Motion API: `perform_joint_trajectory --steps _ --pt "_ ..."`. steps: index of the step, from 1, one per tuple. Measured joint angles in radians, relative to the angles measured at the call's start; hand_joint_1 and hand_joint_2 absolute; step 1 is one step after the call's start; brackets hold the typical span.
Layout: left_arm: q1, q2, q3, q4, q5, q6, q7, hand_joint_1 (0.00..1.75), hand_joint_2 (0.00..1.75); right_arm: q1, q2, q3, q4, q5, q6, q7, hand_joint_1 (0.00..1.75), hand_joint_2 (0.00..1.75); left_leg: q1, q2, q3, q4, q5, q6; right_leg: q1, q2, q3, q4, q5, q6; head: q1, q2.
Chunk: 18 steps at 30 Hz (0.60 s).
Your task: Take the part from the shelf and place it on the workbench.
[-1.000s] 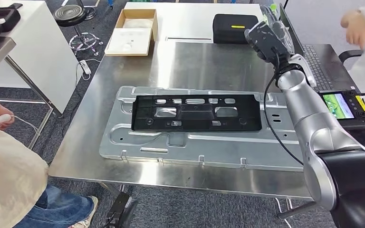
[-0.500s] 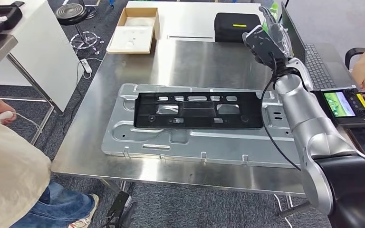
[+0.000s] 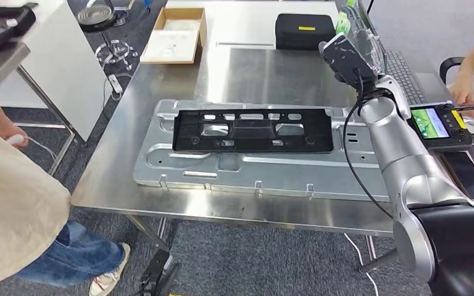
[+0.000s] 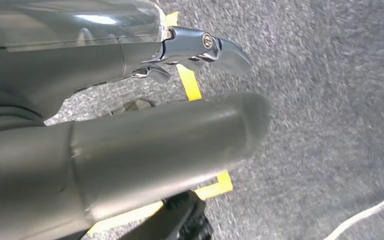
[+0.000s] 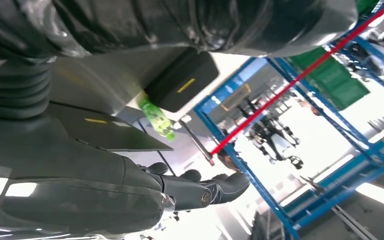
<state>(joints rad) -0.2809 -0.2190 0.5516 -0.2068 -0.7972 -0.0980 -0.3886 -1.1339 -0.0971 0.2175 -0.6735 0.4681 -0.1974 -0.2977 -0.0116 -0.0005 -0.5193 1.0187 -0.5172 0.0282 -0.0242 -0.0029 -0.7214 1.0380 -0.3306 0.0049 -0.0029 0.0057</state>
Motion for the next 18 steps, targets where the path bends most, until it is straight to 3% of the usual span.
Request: perform_joint_trajectory --steps 2,3,4,5,7,8,9,10,11,13,14,16,18 --pt "-0.001 0.0 0.0 0.0 0.0 0.001 0.0 0.0 0.0 0.001 -0.001 -0.001 -0.001 -0.001 0.0 0.0 0.0 0.0 -0.001 0.002 -0.008 -0.012 0.028 0.009 -0.003 0.0 0.0 -0.014 0.016 0.013 -0.001 0.0" --pt "-0.001 -0.001 0.0 0.0 0.0 0.001 0.0 0.0 0.0 0.002 -0.002 -0.002 -0.001 -0.001 0.0 0.0 0.0 0.0 0.001 0.004 -0.013 -0.022 0.045 0.015 -0.002 0.0 -0.004 -0.011 0.005 0.017 -0.001 0.0" --pt "-0.002 -0.002 0.0 0.0 0.001 0.001 0.0 0.0 0.0 0.001 -0.004 -0.003 -0.002 -0.001 0.0 0.0 0.0 0.0 0.004 0.006 -0.02 -0.032 0.064 0.021 -0.001 0.001 -0.013 0.008 -0.028 0.019 -0.001 0.0" --pt "-0.004 -0.002 0.0 0.0 0.001 0.002 0.0 0.0 0.0 0.001 -0.006 -0.005 -0.002 -0.002 0.0 0.0 0.0 0.0 0.007 0.009 -0.031 -0.038 0.082 0.025 0.0 0.002 -0.025 0.05 -0.079 0.021 0.0 0.0" --pt "-0.004 -0.002 0.0 0.0 0.001 0.002 0.0 0.0 0.0 0.003 -0.009 -0.006 -0.002 -0.002 0.0 0.0 0.0 0.0 0.006 0.009 -0.064 -0.039 0.108 0.029 0.0 0.003 -0.05 0.176 -0.179 0.025 0.001 0.0" --pt "-0.003 -0.002 0.0 0.0 0.001 0.002 0.0 0.0 0.0 0.005 -0.01 -0.007 -0.002 -0.002 0.0 0.0 0.0 0.0 0.006 0.01 -0.082 -0.036 0.12 0.028 0.0 0.003 -0.055 0.232 -0.2 0.028 0.001 0.0" --pt "-0.002 -0.002 0.0 0.0 0.001 0.002 0.0 0.0 0.0 0.007 -0.01 -0.007 -0.002 -0.002 0.0 0.0 0.0 0.0 0.006 0.01 -0.1 -0.033 0.131 0.026 0.0 0.003 -0.048 0.263 -0.196 0.03 0.001 0.0" --pt "-0.002 -0.002 0.0 0.0 0.001 0.002 0.0 0.0 0.0 0.009 -0.01 -0.007 -0.002 -0.002 0.0 0.0 0.0 0.0 0.007 0.011 -0.117 -0.028 0.141 0.024 -0.001 0.002 -0.025 0.261 -0.177 0.031 0.001 0.0" --pt "-0.002 -0.002 0.0 0.0 0.001 0.002 0.0 0.0 0.0 0.009 -0.01 -0.007 -0.003 -0.002 0.0 0.0 0.0 0.0 0.007 0.011 -0.134 -0.022 0.15 0.021 -0.002 0.002 0.015 0.224 -0.154 0.032 0.001 0.0" --pt "-0.003 -0.003 0.0 0.0 0.001 0.002 -0.001 0.0 0.0 0.008 -0.01 -0.007 -0.008 -0.002 -0.001 0.0 0.0 0.0 0.006 0.01 -0.164 -0.004 0.162 0.012 -0.001 0.004 0.115 0.098 -0.157 0.029 0.0 0.0" --pt "-0.003 -0.003 0.0 0.0 0.001 0.002 -0.001 0.0 0.0 0.008 -0.01 -0.007 -0.011 -0.003 -0.001 0.0 0.0 0.0 0.005 0.01 -0.173 0.004 0.168 0.007 0.0 0.005 0.149 0.048 -0.17 0.025 0.0 0.0" --pt "-0.003 -0.003 0.0 0.0 0.001 0.003 -0.003 0.0 0.0 0.008 -0.009 -0.007 -0.014 -0.004 -0.001 0.0 0.0 0.0 0.003 0.009 -0.182 0.007 0.183 -0.004 0.006 0.007 0.164 0.013 -0.182 0.013 -0.001 0.0" --pt "-0.001 -0.002 0.0 0.0 0.001 0.003 -0.004 0.0 0.0 0.01 -0.009 -0.007 -0.014 -0.005 -0.001 0.0 0.0 0.0 0.006 0.006 -0.191 0.012 0.18 -0.016 0.003 0.003 0.151 0.011 -0.163 -0.003 0.0 0.0"
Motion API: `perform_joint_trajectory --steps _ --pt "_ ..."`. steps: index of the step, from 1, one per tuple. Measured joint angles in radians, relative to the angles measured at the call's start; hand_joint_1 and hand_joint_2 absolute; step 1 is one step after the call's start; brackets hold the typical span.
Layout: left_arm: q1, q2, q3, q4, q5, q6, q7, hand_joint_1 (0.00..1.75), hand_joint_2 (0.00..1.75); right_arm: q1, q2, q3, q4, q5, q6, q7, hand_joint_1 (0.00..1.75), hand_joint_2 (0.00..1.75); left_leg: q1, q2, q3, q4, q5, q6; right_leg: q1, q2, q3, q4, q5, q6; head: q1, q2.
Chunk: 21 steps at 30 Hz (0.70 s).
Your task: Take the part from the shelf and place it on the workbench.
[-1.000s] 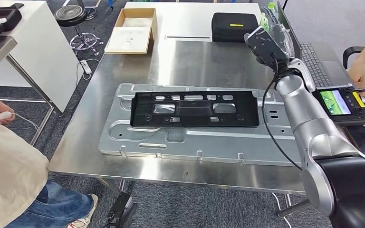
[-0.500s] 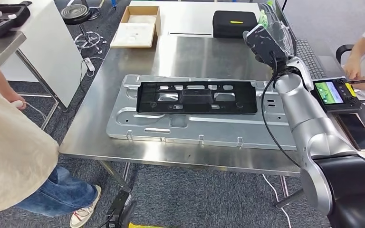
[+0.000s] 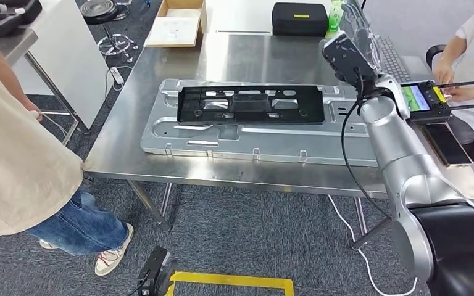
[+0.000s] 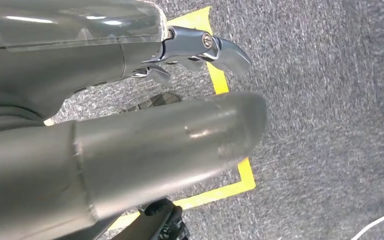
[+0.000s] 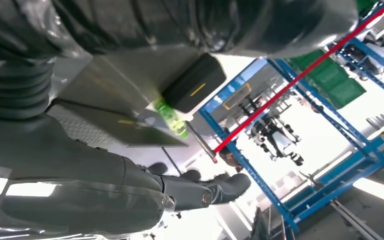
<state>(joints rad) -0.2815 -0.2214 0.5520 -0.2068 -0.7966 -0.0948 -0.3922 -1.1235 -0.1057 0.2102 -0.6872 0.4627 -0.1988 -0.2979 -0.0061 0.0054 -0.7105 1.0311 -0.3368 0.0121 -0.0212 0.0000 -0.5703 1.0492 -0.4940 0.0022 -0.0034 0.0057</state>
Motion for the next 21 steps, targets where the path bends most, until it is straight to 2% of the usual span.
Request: perform_joint_trajectory --steps 1,2,4,5,6,7,8,9,10,11,12,13,15,16,17,19,20,21 --pt "0.001 0.0 0.0 0.0 0.0 0.0 0.0 0.0 0.0 0.001 0.001 0.0 0.0 -0.001 0.0 0.0 0.0 0.0 0.002 -0.002 -0.011 0.023 -0.028 -0.007 -0.002 -0.002 -0.01 -0.003 0.012 -0.008 0.0 0.0" --pt "0.002 0.0 0.0 0.0 -0.001 0.0 0.0 0.0 0.0 0.001 0.002 0.0 0.0 -0.002 0.0 0.0 0.0 0.0 0.005 -0.003 -0.026 0.065 -0.072 -0.013 -0.004 -0.004 -0.022 -0.005 0.025 -0.014 -0.001 0.0" --pt "0.003 0.0 0.0 0.0 -0.001 0.001 0.0 0.0 0.0 0.002 0.002 0.0 0.0 -0.005 -0.001 0.0 0.0 0.0 0.01 -0.004 -0.059 0.194 -0.171 -0.024 -0.004 -0.004 -0.052 -0.005 0.048 -0.019 -0.002 0.0" --pt "0.004 0.0 0.0 0.0 -0.001 0.001 0.0 0.0 0.0 0.004 0.002 0.0 0.0 -0.006 -0.001 -0.001 0.0 0.0 0.011 -0.004 -0.068 0.254 -0.196 -0.027 -0.003 -0.004 -0.067 -0.004 0.06 -0.019 -0.002 0.0" --pt "0.005 0.0 0.0 0.0 -0.001 0.001 0.0 0.0 0.0 0.006 0.002 0.0 0.0 -0.007 -0.001 -0.001 0.0 0.0 0.012 -0.004 -0.063 0.289 -0.199 -0.028 -0.002 -0.004 -0.081 -0.004 0.071 -0.018 -0.002 0.0" --pt "0.005 0.0 0.0 0.0 -0.001 0.001 0.0 0.0 0.0 0.009 0.002 -0.001 0.0 -0.008 -0.002 -0.001 0.0 0.0 0.013 -0.004 -0.042 0.291 -0.184 -0.026 -0.002 -0.004 -0.095 -0.004 0.082 -0.017 -0.002 0.0" --pt "0.005 0.0 0.0 0.0 -0.001 0.001 0.0 0.0 0.0 0.01 0.002 -0.001 0.0 -0.009 -0.002 -0.002 0.0 0.0 0.012 -0.004 -0.002 0.257 -0.16 -0.022 -0.001 -0.003 -0.108 -0.003 0.093 -0.015 -0.002 0.0" --pt "0.004 0.0 0.0 0.0 -0.001 0.001 0.0 0.0 0.0 0.011 0.002 -0.002 -0.001 -0.01 -0.003 -0.002 0.0 0.0 0.01 -0.005 0.052 0.194 -0.146 -0.014 0.0 -0.003 -0.117 -0.003 0.102 -0.013 -0.002 0.0" --pt "0.003 0.001 0.0 0.0 -0.001 0.002 -0.001 0.0 0.0 0.011 0.002 -0.004 -0.002 -0.01 -0.004 -0.003 0.0 0.0 0.007 -0.005 0.111 0.115 -0.148 -0.006 0.001 -0.003 -0.125 -0.003 0.111 -0.009 -0.003 0.0" --pt "0.002 0.001 0.0 0.0 -0.001 0.002 -0.001 0.0 0.0 0.011 0.002 -0.005 -0.004 -0.01 -0.005 -0.003 0.0 0.0 0.004 -0.005 0.155 0.052 -0.157 0.001 0.002 -0.004 -0.129 -0.005 0.12 -0.005 -0.003 0.0" --pt "0.001 0.001 0.0 0.0 -0.001 0.003 -0.002 0.0 0.0 0.011 0.001 -0.007 -0.005 -0.01 -0.005 -0.004 0.0 0.0 0.001 -0.006 0.182 0.008 -0.167 0.007 0.001 -0.005 -0.129 -0.009 0.129 0.001 -0.003 0.0" --pt "0.0 0.002 0.0 0.0 -0.002 0.003 -0.003 0.0 0.0 0.011 0.001 -0.007 -0.005 -0.01 -0.006 -0.004 0.0 0.0 -0.002 -0.006 0.19 -0.014 -0.171 0.011 0.0 -0.006 -0.129 -0.014 0.138 0.008 -0.002 0.0" --pt "0.001 0.002 0.0 0.0 -0.002 0.003 -0.003 0.0 0.0 0.012 0.0 -0.009 -0.005 -0.01 -0.006 -0.005 0.0 0.0 0.0 -0.003 0.185 -0.032 -0.147 0.022 0.0 -0.006 -0.129 -0.025 0.149 0.02 -0.002 0.0" --pt "0.0 0.002 0.0 0.0 -0.002 0.003 -0.003 0.0 0.0 0.012 -0.001 -0.01 -0.005 -0.011 -0.006 -0.006 0.0 0.0 0.002 0.0 0.181 -0.043 -0.131 0.03 0.001 -0.005 -0.135 -0.016 0.133 0.024 -0.002 0.0" --pt "0.0 0.001 0.0 0.0 -0.002 0.003 -0.003 0.0 0.0 0.011 -0.002 -0.012 -0.005 -0.011 -0.006 -0.006 0.0 0.0 0.005 0.002 0.175 -0.053 -0.114 0.037 0.003 -0.003 -0.147 0.012 0.099 0.026 -0.002 0.0" --pt "-0.001 0.001 0.0 0.0 -0.002 0.004 -0.003 0.0 0.0 0.013 -0.003 -0.017 -0.004 -0.013 -0.007 -0.007 0.0 0.0 0.004 0.005 0.152 -0.057 -0.089 0.045 0.002 -0.001 -0.18 0.126 0.001 0.029 -0.002 0.0" --pt "0.001 0.001 0.0 0.0 -0.002 0.004 -0.003 0.0 0.0 0.015 -0.003 -0.019 -0.003 -0.014 -0.008 -0.007 0.0 0.0 0.003 0.005 0.137 -0.054 -0.08 0.044 0.001 -0.001 -0.193 0.188 -0.03 0.031 -0.002 0.0" --pt "0.002 0.001 0.0 0.0 -0.002 0.004 -0.003 0.0 0.0 0.018 -0.003 -0.02 -0.002 -0.014 -0.009 -0.008 0.0 0.0 0.003 0.005 0.122 -0.05 -0.073 0.044 0.0 -0.001 -0.196 0.229 -0.04 0.034 -0.002 0.0"
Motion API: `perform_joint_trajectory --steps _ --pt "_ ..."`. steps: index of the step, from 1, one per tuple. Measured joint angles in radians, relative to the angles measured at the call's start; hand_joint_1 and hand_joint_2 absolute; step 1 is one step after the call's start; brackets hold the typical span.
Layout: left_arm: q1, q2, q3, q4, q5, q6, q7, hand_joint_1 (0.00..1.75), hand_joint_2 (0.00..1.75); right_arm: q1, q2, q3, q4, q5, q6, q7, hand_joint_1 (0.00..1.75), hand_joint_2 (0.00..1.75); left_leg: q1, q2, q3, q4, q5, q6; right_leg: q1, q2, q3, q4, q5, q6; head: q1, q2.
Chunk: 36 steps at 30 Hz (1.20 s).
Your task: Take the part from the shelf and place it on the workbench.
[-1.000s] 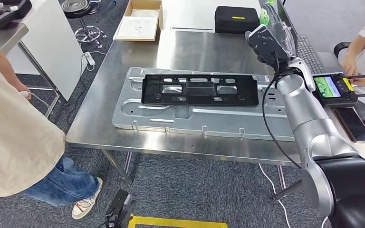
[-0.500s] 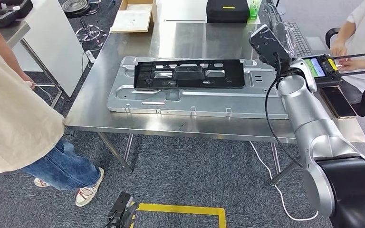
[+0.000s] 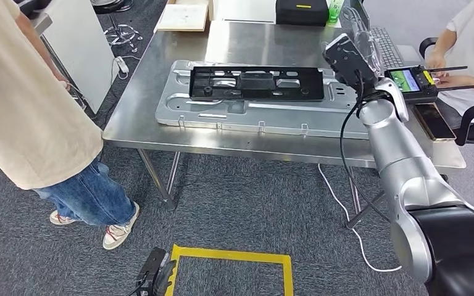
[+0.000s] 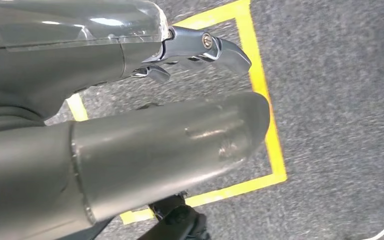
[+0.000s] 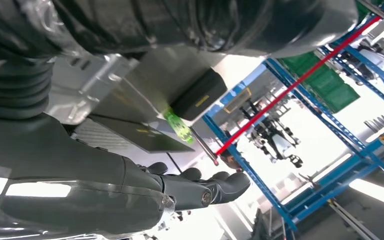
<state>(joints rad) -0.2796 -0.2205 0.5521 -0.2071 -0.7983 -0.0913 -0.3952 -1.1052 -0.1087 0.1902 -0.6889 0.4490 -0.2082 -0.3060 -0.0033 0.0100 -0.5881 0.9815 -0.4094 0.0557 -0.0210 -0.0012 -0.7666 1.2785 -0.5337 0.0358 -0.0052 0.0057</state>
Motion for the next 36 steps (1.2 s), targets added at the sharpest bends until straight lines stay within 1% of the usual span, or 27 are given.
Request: perform_joint_trajectory --steps 1,2,3,5,6,9,10,11,12,14,15,16,17,18,20,21,22,24,25,26,27,29,30,31,32,34,36 --pt "0.001 0.0 0.0 0.0 0.0 0.0 0.0 0.0 0.0 0.002 0.0 -0.001 0.001 0.0 -0.001 -0.001 0.0 0.0 0.0 0.0 -0.015 0.006 0.007 -0.002 -0.001 0.0 0.012 0.01 0.011 0.002 0.0 0.0" --pt "0.001 0.0 0.0 0.0 0.0 0.0 0.0 0.0 0.0 0.003 0.0 -0.001 0.002 0.0 -0.003 -0.002 0.0 0.0 0.001 0.0 -0.03 0.014 0.012 -0.004 -0.003 0.0 0.044 -0.016 0.034 0.003 0.0 0.0" --pt "0.001 0.0 0.0 0.0 -0.001 0.0 0.0 0.0 0.0 0.004 0.0 -0.002 0.002 0.0 -0.004 -0.002 0.0 0.0 0.001 0.0 -0.044 0.024 0.016 -0.008 -0.004 -0.001 0.089 -0.072 0.051 0.004 0.0 0.0" --pt "0.0 0.0 0.0 0.0 -0.001 0.0 0.0 0.0 0.0 0.002 0.0 -0.003 0.002 0.0 -0.007 -0.004 0.0 0.0 -0.001 0.0 -0.068 0.045 0.022 -0.016 -0.001 -0.001 0.171 -0.186 0.052 0.0 0.0 0.0" --pt "-0.001 0.0 0.0 0.0 -0.001 0.0 0.0 0.0 0.0 0.001 0.001 -0.003 0.002 0.0 -0.008 -0.005 0.0 0.0 -0.002 -0.001 -0.075 0.053 0.024 -0.021 0.001 0.0 0.189 -0.216 0.042 -0.004 0.0 0.0" --pt "0.0 0.001 0.0 0.0 -0.003 0.0 0.0 0.0 0.0 0.003 0.001 -0.005 0.002 0.0 -0.009 -0.006 0.0 0.0 -0.003 -0.002 -0.086 0.059 0.034 -0.038 0.002 0.0 0.182 -0.229 0.049 -0.026 -0.001 0.0" --pt "0.0 0.002 0.0 0.0 -0.003 0.0 0.0 0.0 0.0 0.003 0.001 -0.005 0.002 -0.001 -0.009 -0.006 0.0 0.0 -0.001 -0.003 -0.093 0.07 0.021 -0.045 0.0 -0.002 0.177 -0.232 0.057 -0.035 -0.001 0.0" --pt "0.0 0.002 0.0 0.0 -0.005 0.0 0.0 0.0 0.0 0.003 0.001 -0.006 0.002 -0.001 -0.009 -0.007 0.0 0.0 0.001 -0.004 -0.106 0.098 -0.008 -0.051 -0.002 -0.003 0.169 -0.235 0.067 -0.043 -0.001 0.0" --pt "0.0 0.002 0.0 0.0 -0.006 0.0 0.0 0.0 0.0 0.003 0.001 -0.006 0.002 -0.001 -0.01 -0.007 0.0 0.0 0.004 -0.005 -0.123 0.147 -0.052 -0.058 -0.003 -0.004 0.159 -0.236 0.077 -0.047 -0.001 0.0" --pt "0.001 0.003 0.0 0.0 -0.008 0.0 0.0 0.0 0.0 0.004 0.001 -0.01 0.003 -0.003 -0.014 -0.007 0.0 0.0 0.009 -0.005 -0.159 0.277 -0.136 -0.069 -0.002 -0.004 0.136 -0.236 0.095 -0.05 -0.002 0.0" --pt "0.002 0.004 0.0 0.0 -0.008 0.0 0.0 0.0 0.0 0.006 0.001 -0.013 0.004 -0.004 -0.018 -0.007 0.0 0.0 0.011 -0.005 -0.165 0.323 -0.153 -0.071 -0.002 -0.004 0.125 -0.236 0.104 -0.05 -0.002 0.0" --pt "0.002 0.004 0.0 0.0 -0.008 0.0 0.0 0.0 0.0 0.009 0.0 -0.017 0.005 -0.005 -0.024 -0.007 0.0 0.0 0.011 -0.005 -0.155 0.336 -0.149 -0.071 -0.001 -0.003 0.114 -0.235 0.112 -0.049 -0.002 0.0" --pt "0.002 0.004 0.0 0.0 -0.008 0.0 0.0 0.0 0.0 0.013 -0.001 -0.021 0.006 -0.008 -0.031 -0.008 0.0 0.0 0.011 -0.005 -0.124 0.308 -0.129 -0.068 -0.001 -0.002 0.105 -0.234 0.119 -0.047 -0.002 0.0" --pt "0.002 0.004 0.0 0.0 -0.008 0.0 0.0 0.0 0.0 0.018 -0.004 -0.026 0.006 -0.01 -0.037 -0.009 0.0 0.0 0.01 -0.006 -0.077 0.248 -0.105 -0.061 0.0 -0.002 0.097 -0.234 0.127 -0.045 -0.002 0.0" --pt "0.0 0.006 0.0 0.0 -0.008 0.0 0.0 0.0 0.0 0.024 -0.009 -0.035 0.006 -0.014 -0.045 -0.013 0.0 0.0 0.005 -0.007 0.019 0.106 -0.088 -0.045 0.002 -0.002 0.087 -0.236 0.141 -0.038 -0.002 0.0" --pt "0.0 0.006 0.0 0.0 -0.009 0.0 0.0 0.0 0.0 0.027 -0.01 -0.038 0.006 -0.014 -0.046 -0.015 0.0 0.0 0.001 -0.007 0.044 0.063 -0.088 -0.039 0.001 -0.003 0.086 -0.238 0.148 -0.033 -0.002 0.0" --pt "-0.001 0.007 0.0 0.0 -0.009 0.001 0.0 0.0 0.0 0.029 -0.012 -0.04 0.006 -0.015 -0.047 -0.016 0.0 0.0 -0.002 -0.007 0.053 0.041 -0.091 -0.034 -0.001 -0.004 0.085 -0.242 0.155 -0.026 -0.002 0.0" --pt "0.0 0.007 0.0 0.0 -0.009 0.001 0.0 0.0 0.0 0.035 -0.016 -0.044 0.006 -0.016 -0.051 -0.017 0.0 0.0 -0.002 -0.005 0.049 0.027 -0.073 -0.022 -0.003 -0.005 0.085 -0.251 0.168 -0.013 -0.002 0.0" --pt "0.0 0.007 0.0 0.0 -0.009 0.001 0.0 0.0 0.0 0.038 -0.02 -0.047 0.006 -0.019 -0.059 -0.017 0.0 0.0 0.0 -0.003 0.048 0.015 -0.061 -0.014 -0.002 -0.004 0.082 -0.249 0.162 -0.009 -0.002 0.0" --pt "-0.001 0.007 0.0 0.0 -0.009 0.002 0.0 0.0 0.0 0.045 -0.025 -0.052 0.006 -0.025 -0.072 -0.017 0.0 0.0 0.002 0.0 0.044 0.005 -0.047 -0.005 -0.002 -0.003 0.075 -0.233 0.138 -0.005 -0.001 0.0" --pt "-0.001 0.007 0.0 0.0 -0.009 0.003 0.0 0.0 0.0 0.056 -0.032 -0.058 0.007 -0.033 -0.089 -0.019 0.0 0.0 0.005 0.002 0.038 -0.003 -0.033 0.001 -0.002 -0.002 0.063 -0.196 0.099 -0.003 -0.001 0.0" --pt "0.003 0.007 0.0 0.0 -0.009 0.005 0.001 0.0 0.0 0.103 -0.05 -0.079 0.012 -0.055 -0.135 -0.036 0.0 0.0 0.003 -0.001 0.017 -0.004 -0.014 0.007 -0.002 0.0 0.033 -0.081 0.013 0.002 -0.001 0.0" --pt "0.008 0.008 0.0 0.0 -0.009 0.005 0.001 0.0 0.0 0.139 -0.062 -0.093 0.017 -0.068 -0.159 -0.052 0.0 0.0 0.003 -0.004 0.007 -0.002 -0.007 0.006 -0.002 0.0 0.025 -0.03 -0.008 0.005 -0.001 0.0" --pt "0.014 0.008 0.0 0.0 -0.01 0.006 0.002 0.0 0.0 0.181 -0.073 -0.11 0.024 -0.083 -0.183 -0.071 0.0 0.0 0.003 -0.006 -0.004 0.001 -0.001 0.005 -0.002 0.0 0.029 -0.005 -0.008 0.007 -0.001 0.0" --pt "0.02 0.008 0.0 0.0 -0.01 0.006 0.003 0.0 0.0 0.226 -0.085 -0.129 0.03 -0.099 -0.204 -0.092 0.0 0.0 0.003 -0.008 -0.014 0.006 0.004 0.004 -0.003 -0.001 0.05 -0.015 0.009 0.008 -0.001 0.0" --pt "0.028 0.009 0.0 0.0 -0.011 0.007 0.003 0.0 0.0 0.311 -0.105 -0.175 0.04 -0.132 -0.234 -0.132 0.0 0.0 0.003 -0.01 -0.036 0.023 0.009 0.0 -0.003 -0.003 0.132 -0.125 0.043 0.007 -0.001 0.0" --pt "0.035 0.01 0.0 0.0 -0.01 0.009 0.003 0.0 0.0 0.397 -0.126 -0.232 0.045 -0.164 -0.252 -0.162 0.0 0.0 0.0 -0.012 -0.053 0.04 0.011 -0.007 0.002 -0.004 0.194 -0.222 0.044 0.0 -0.001 0.0"
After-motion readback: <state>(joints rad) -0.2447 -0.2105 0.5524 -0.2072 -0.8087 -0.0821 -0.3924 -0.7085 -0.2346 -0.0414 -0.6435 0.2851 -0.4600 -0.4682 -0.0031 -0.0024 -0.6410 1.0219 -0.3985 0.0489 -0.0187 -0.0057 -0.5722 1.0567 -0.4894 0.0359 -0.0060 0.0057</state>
